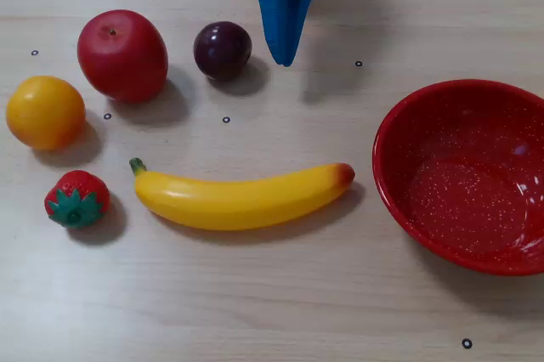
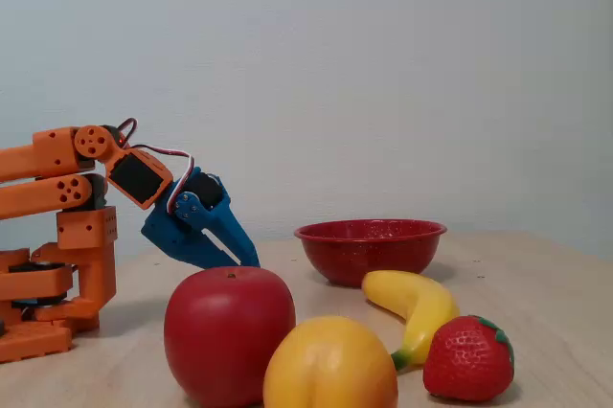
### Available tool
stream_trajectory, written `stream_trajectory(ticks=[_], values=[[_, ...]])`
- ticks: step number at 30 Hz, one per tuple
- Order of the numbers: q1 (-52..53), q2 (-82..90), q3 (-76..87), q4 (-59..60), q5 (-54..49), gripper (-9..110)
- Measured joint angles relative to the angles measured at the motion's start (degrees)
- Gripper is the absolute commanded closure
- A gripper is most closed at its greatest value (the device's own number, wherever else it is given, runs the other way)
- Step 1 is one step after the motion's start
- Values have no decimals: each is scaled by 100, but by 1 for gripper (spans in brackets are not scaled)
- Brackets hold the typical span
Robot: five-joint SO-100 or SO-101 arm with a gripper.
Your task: Put the banana in the red bowl.
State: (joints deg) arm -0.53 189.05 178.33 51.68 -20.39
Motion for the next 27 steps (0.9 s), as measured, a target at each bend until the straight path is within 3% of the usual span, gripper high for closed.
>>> stream_trajectory(ticks=[12,27], values=[[0,-9,0,0,0,101],[-193,-4289,-3173,-255,237,101]])
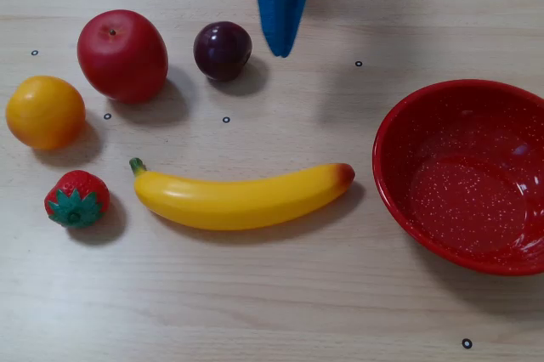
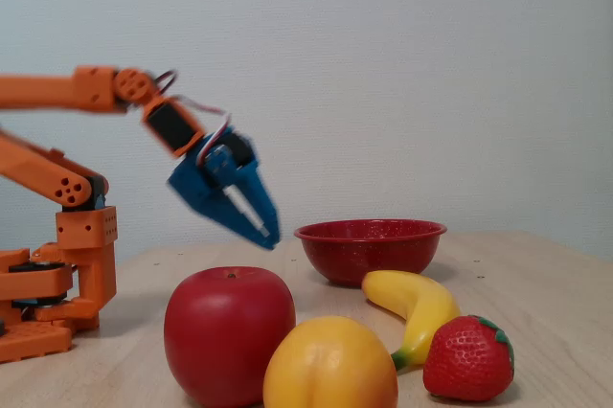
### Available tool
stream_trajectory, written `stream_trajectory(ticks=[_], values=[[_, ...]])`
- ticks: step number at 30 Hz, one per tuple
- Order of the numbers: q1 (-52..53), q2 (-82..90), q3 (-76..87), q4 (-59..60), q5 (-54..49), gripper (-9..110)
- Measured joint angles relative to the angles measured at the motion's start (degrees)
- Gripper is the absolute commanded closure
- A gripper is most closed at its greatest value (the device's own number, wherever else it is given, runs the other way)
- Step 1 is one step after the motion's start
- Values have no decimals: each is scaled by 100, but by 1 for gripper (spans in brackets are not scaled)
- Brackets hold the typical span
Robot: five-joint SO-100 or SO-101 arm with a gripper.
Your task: Put the banana in the red bowl.
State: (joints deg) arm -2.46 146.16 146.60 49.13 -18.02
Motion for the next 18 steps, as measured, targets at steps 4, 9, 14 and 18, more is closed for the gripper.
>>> stream_trajectory(ticks=[4,9,14,18], values=[[18,-1635,-1564,79,448,101],[-264,-3507,-3410,466,879,101],[-272,-5344,-5537,1644,1002,101],[-290,-6407,-6829,2452,1468,92]])
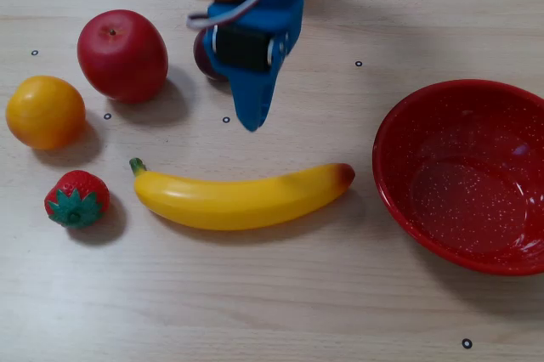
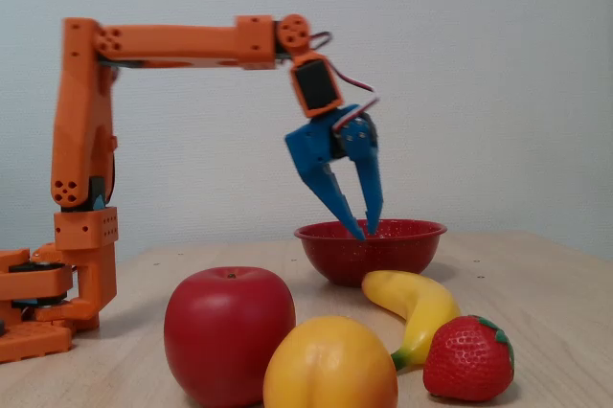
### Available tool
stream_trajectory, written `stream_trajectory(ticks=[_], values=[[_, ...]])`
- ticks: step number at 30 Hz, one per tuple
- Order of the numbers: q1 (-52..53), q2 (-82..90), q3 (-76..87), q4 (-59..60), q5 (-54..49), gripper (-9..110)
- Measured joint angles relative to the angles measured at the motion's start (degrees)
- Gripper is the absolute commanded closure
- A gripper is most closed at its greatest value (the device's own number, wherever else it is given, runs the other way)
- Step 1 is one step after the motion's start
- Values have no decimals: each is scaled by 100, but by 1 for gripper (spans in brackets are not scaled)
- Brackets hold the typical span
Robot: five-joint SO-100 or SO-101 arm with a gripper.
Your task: Put the banana in the red bowl.
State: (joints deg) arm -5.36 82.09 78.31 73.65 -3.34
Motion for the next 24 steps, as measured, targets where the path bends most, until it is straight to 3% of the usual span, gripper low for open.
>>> stream_trajectory(ticks=[4,9,24], values=[[-70,-694,-756,650,703,67],[-264,-1213,-1178,1028,1187,54],[-264,-2848,-2065,932,1608,47]])
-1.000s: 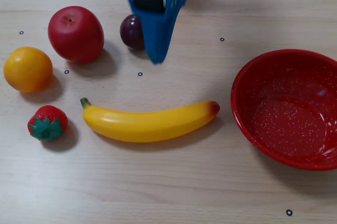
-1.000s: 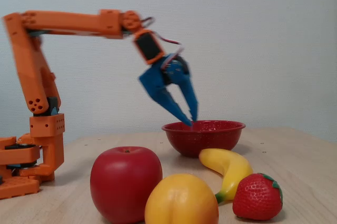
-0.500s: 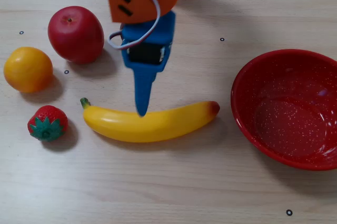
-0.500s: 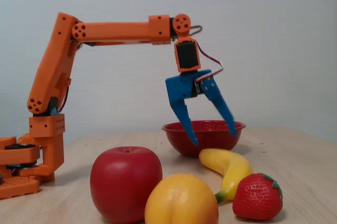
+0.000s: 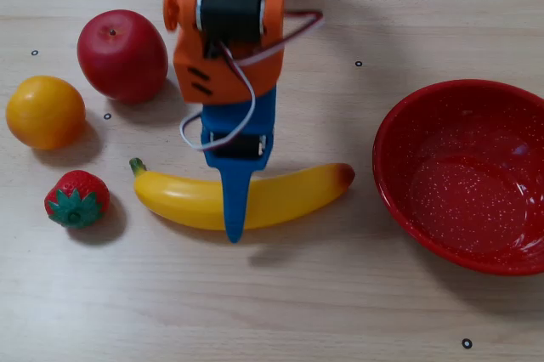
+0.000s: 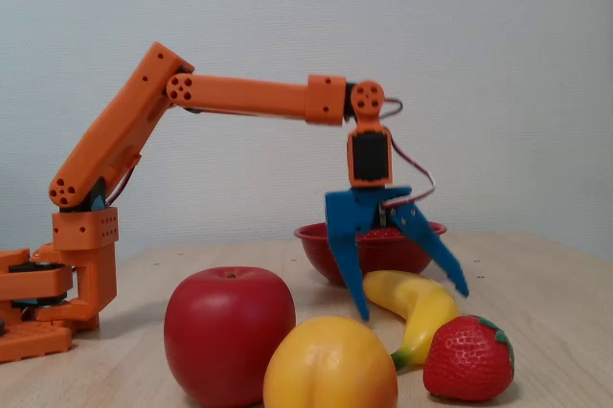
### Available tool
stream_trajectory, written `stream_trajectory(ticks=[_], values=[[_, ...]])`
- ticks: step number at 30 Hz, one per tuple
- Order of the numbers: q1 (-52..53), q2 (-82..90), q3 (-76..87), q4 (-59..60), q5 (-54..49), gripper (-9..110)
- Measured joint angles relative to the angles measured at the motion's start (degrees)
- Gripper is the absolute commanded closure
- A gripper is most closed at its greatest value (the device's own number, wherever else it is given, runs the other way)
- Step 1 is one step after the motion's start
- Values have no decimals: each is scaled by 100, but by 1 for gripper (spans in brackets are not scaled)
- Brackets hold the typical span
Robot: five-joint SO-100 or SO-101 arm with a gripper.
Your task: Put the banana in the red bowl.
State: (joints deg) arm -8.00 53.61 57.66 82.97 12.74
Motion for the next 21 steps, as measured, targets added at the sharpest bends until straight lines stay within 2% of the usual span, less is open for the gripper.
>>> stream_trajectory(ticks=[4,9,10,21], values=[[0,-220,-176,-211,26,62],[9,-220,-272,-431,105,98],[9,-220,-290,-369,79,101],[0,-229,-466,-422,-149,101]])
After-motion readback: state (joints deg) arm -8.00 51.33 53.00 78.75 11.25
